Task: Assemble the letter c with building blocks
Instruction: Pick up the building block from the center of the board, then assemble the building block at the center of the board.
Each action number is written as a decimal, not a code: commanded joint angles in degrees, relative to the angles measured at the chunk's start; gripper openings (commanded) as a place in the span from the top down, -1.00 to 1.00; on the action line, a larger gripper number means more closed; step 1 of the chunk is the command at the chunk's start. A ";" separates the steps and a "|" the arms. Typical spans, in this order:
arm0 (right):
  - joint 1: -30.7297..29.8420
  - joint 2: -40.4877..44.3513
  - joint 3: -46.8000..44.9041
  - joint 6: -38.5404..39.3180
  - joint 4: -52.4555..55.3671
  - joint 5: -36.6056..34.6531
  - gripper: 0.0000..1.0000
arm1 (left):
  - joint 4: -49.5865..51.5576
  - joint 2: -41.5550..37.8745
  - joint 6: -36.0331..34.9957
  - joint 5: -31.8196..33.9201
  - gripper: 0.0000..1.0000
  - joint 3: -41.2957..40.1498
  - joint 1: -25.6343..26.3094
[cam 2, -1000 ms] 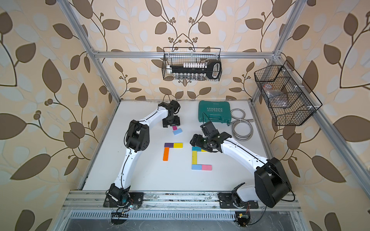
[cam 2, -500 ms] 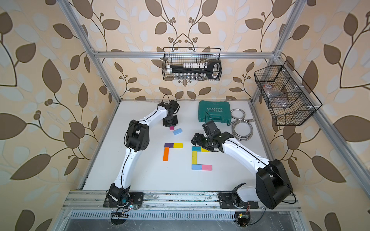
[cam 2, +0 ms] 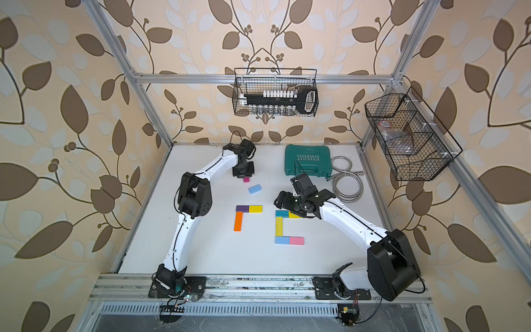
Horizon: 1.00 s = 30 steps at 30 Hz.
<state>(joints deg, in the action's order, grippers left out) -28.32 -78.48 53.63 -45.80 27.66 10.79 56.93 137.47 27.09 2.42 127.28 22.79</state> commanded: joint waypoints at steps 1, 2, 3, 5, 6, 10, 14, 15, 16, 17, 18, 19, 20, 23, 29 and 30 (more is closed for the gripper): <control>0.28 0.87 0.08 1.22 0.57 0.80 -0.74 | 1.69 -14.59 -3.16 -0.98 1.00 -3.38 -0.47; 0.24 0.92 0.00 1.32 0.64 0.79 -0.74 | 1.85 -17.76 -3.44 -1.96 1.00 -6.56 -0.40; 0.24 1.10 -0.25 1.41 0.83 0.81 -0.74 | 1.83 -21.12 -3.38 -2.39 1.00 -10.55 -0.37; 0.24 1.65 -0.94 1.42 0.82 1.03 -0.74 | -0.09 -28.10 -3.13 -4.57 1.00 -20.53 -0.12; 0.19 2.00 -1.50 1.46 0.90 1.13 -0.74 | -1.38 -32.06 -2.91 -5.55 1.00 -25.88 0.25; -0.17 4.20 -3.64 1.37 1.67 1.11 -0.74 | -3.31 -46.24 -0.10 -7.76 1.00 -44.85 3.44; -1.79 6.53 -5.49 0.72 1.94 0.18 -0.74 | -5.23 -58.54 5.36 -8.34 1.00 -61.29 10.14; -2.52 6.88 -5.85 0.42 2.10 -0.10 -0.74 | -5.88 -60.95 7.44 -8.79 1.00 -64.75 12.34; -3.07 7.09 -6.12 0.23 2.30 -0.33 -0.74 | -6.28 -62.74 9.37 -9.11 1.00 -68.06 14.15; -3.78 7.32 -6.21 0.06 2.55 -0.78 -0.74 | -7.64 -64.63 11.18 -9.92 1.00 -71.46 16.42; -4.57 7.53 -6.36 -0.15 2.73 -1.24 -0.74 | -9.04 -66.33 12.83 -9.67 1.00 -74.48 19.02; -5.21 7.70 -6.55 -0.41 2.83 -1.69 -0.74 | -10.08 -67.36 14.28 -8.76 1.00 -76.65 21.08; -5.89 7.81 -6.66 -0.72 2.76 -1.98 -0.74 | -11.62 -67.95 15.47 -8.35 1.00 -79.01 23.37; -7.37 7.81 -6.53 -1.38 3.00 -3.03 -0.74 | -14.61 -66.88 16.30 -5.03 1.00 -81.55 28.91; -8.79 7.46 -5.90 -1.66 3.96 -4.69 -0.74 | -18.16 -58.81 9.94 0.32 0.98 -80.71 31.62; -8.92 7.55 -5.95 -1.66 4.11 -4.90 -0.74 | -18.69 -57.42 8.66 0.82 0.97 -80.16 31.62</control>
<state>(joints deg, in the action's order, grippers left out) -36.77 -71.64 47.97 -46.92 30.15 8.12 41.45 77.28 39.11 -0.99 45.56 54.06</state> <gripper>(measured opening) 0.869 0.312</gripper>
